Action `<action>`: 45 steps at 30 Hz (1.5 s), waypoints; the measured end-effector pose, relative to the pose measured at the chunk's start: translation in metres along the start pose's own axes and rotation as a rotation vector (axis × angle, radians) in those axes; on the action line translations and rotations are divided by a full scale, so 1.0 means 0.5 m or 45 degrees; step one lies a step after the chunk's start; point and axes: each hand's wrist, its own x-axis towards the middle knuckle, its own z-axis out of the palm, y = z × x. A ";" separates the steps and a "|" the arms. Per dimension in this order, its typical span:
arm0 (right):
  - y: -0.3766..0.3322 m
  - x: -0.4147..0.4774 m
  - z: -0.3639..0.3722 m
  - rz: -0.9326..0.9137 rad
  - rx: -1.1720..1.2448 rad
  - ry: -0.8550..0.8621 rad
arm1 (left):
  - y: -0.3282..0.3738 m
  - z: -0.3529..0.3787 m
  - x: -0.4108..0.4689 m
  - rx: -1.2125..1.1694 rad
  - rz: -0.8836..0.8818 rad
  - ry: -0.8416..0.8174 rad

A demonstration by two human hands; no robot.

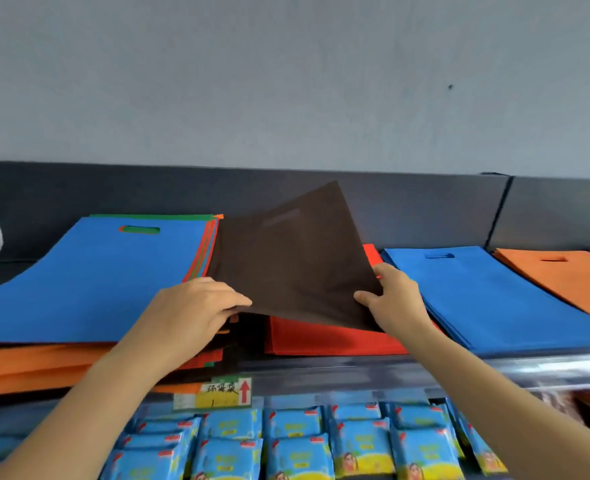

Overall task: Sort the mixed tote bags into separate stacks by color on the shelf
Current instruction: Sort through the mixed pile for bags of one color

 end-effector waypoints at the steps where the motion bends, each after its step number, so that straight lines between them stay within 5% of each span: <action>1: 0.018 0.001 -0.017 0.009 0.008 0.017 | 0.021 0.003 0.013 0.003 0.042 0.020; 21: 0.606 -0.002 -0.545 0.168 0.043 0.302 | 0.709 0.241 0.324 -0.185 0.367 0.001; 45: 1.036 0.215 -0.900 0.579 -0.198 0.622 | 1.163 0.486 0.781 -0.146 1.027 -0.224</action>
